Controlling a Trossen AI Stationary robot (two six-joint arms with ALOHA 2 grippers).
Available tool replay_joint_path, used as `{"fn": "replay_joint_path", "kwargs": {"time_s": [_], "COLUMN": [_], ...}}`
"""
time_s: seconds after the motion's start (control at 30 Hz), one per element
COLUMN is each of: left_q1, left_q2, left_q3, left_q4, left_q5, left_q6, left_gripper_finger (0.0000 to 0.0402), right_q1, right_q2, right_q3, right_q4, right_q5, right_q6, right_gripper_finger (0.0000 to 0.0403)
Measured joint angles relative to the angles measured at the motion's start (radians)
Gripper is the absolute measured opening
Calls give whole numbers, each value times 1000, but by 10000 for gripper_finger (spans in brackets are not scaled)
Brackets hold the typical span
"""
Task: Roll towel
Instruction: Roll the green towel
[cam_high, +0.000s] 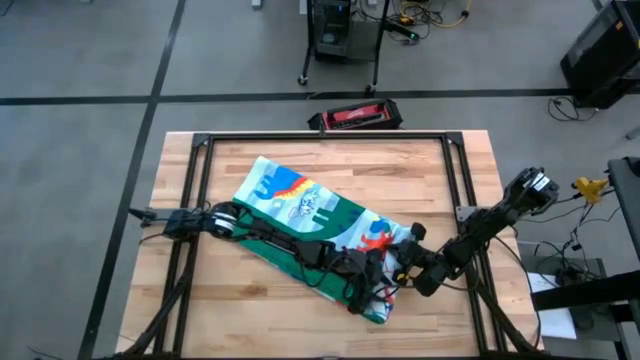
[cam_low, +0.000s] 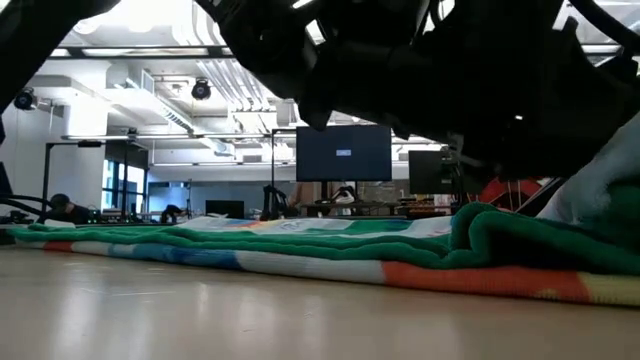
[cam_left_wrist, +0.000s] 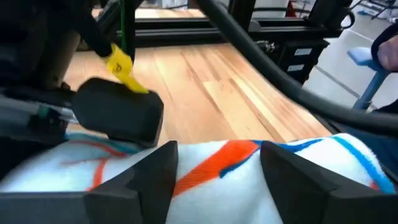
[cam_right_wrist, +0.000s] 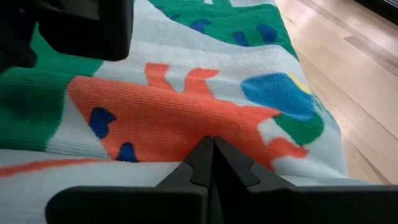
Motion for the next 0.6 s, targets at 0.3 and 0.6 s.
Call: {"fn": "replay_joint_path", "kwargs": {"time_s": [0.3, 0.6], "left_q1": [-6, -21], "left_q2": [2, 12], "left_q3": [-10, -12], "left_q4": [-33, -40], "left_q5": [-4, -80], "left_q6": [-21, -42], "left_gripper_finger": [197, 203], "right_q1": [22, 236], "right_q2": [-112, -292], "right_q3": [21, 125], "right_q4": [-90, -422], "right_q5": [-5, 118], "right_q6": [-65, 128], "right_gripper_finger": [0, 0]}}
